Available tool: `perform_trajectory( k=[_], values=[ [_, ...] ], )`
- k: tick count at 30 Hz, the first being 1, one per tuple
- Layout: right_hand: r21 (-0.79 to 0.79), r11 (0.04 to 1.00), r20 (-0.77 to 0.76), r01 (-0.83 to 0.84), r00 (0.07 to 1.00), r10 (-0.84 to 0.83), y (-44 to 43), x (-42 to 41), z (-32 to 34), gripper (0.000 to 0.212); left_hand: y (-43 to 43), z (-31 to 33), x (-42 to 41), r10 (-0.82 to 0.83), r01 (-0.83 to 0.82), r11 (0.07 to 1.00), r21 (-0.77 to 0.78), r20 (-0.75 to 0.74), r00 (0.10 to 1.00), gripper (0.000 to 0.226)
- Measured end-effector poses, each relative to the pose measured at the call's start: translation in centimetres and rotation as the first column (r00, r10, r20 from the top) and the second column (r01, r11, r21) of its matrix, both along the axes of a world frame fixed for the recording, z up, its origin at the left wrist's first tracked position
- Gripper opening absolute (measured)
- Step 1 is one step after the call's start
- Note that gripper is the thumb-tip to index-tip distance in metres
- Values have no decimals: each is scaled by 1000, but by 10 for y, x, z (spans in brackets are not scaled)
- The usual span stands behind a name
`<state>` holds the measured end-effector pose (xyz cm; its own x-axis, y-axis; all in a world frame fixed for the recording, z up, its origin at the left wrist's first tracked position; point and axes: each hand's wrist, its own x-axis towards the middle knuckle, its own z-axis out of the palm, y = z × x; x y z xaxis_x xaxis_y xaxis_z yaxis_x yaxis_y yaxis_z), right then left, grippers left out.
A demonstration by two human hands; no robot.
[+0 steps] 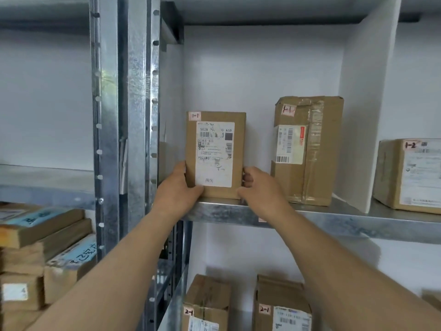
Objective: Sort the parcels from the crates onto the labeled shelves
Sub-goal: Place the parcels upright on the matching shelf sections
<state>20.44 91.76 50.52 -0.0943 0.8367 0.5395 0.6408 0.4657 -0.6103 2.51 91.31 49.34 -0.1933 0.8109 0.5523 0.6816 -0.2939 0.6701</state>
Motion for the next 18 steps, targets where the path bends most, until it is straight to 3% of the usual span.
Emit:
perform_trajectory(
  k=[8,18],
  values=[
    [29,999,-12,25,1000,-24,5,1,-4,49,-3,-1,-2,-32,32,999,10,-6,999,60],
    [37,997,90,71,993,-74,4,-4,-5,42,0,-4,-3,-7,7,1000,-6,-68,998,55]
  ],
)
